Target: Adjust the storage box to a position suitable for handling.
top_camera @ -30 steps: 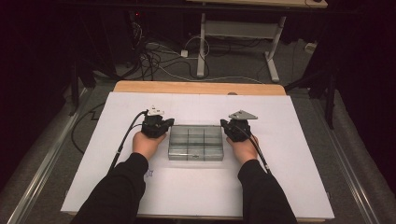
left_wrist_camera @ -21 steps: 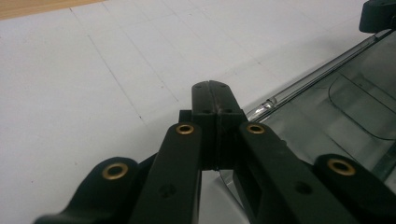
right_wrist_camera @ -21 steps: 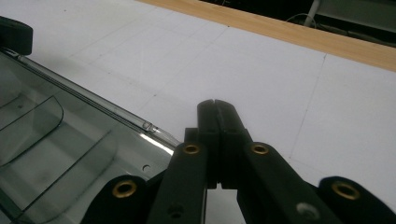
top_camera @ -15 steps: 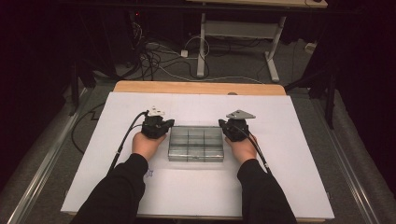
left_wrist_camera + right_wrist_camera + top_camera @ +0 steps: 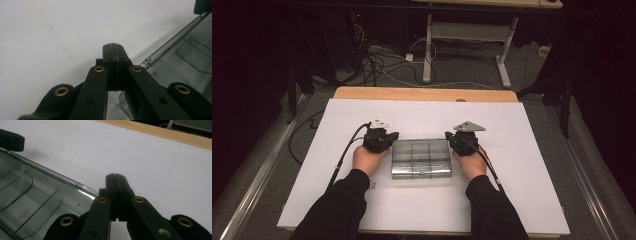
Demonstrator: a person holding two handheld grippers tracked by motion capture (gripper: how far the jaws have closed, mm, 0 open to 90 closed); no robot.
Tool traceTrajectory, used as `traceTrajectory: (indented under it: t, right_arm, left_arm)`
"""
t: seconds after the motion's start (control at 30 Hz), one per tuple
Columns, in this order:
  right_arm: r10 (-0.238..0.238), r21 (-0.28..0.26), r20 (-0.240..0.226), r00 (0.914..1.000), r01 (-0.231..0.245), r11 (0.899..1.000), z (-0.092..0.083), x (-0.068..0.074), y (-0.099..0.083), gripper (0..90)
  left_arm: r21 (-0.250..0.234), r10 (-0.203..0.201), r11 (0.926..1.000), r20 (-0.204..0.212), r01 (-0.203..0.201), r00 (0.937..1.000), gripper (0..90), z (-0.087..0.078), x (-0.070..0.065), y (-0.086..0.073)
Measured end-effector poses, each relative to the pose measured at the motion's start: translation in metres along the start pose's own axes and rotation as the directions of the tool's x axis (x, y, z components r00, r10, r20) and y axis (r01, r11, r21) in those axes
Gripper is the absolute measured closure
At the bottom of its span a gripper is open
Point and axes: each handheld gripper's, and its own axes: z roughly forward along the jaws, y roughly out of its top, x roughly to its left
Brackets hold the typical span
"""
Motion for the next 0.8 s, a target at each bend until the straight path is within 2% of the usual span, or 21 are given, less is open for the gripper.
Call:
traceTrajectory:
  t: [0.3, 0.6, 0.7, 0.73, 0.8]
  right_arm:
    - [-0.001, 0.010, -0.001, 1.0000, 0.001, 1.000, -0.007, 0.000, -0.003, 90.0]
    - [0.006, 0.019, -0.006, 1.0000, -0.005, 1.000, -0.013, 0.002, -0.012, 90.0]
    - [0.000, 0.020, 0.017, 0.9999, 0.000, 1.000, -0.024, 0.005, -0.016, 90.0]
    - [0.006, 0.010, 0.007, 1.0000, -0.006, 1.000, -0.030, 0.006, -0.018, 90.0]
    - [-0.015, -0.013, 0.006, 0.9999, 0.015, 1.000, -0.045, 0.009, -0.024, 90.0]
  left_arm:
    - [-0.021, 0.005, 0.9998, -0.024, -0.006, 0.9997, 87.9, -0.013, 0.009, -0.003]
    - [-0.031, -0.003, 0.9995, -0.014, 0.003, 0.9999, 87.7, -0.026, 0.015, -0.016]
    - [-0.044, 0.012, 0.9989, -0.018, -0.013, 0.9998, 87.8, -0.036, 0.013, -0.023]
    - [-0.054, 0.017, 0.9984, -0.017, -0.018, 0.9997, 87.8, -0.041, 0.012, -0.026]
    - [-0.064, 0.018, 0.9978, -0.008, -0.018, 0.9998, 87.8, -0.050, 0.011, -0.035]
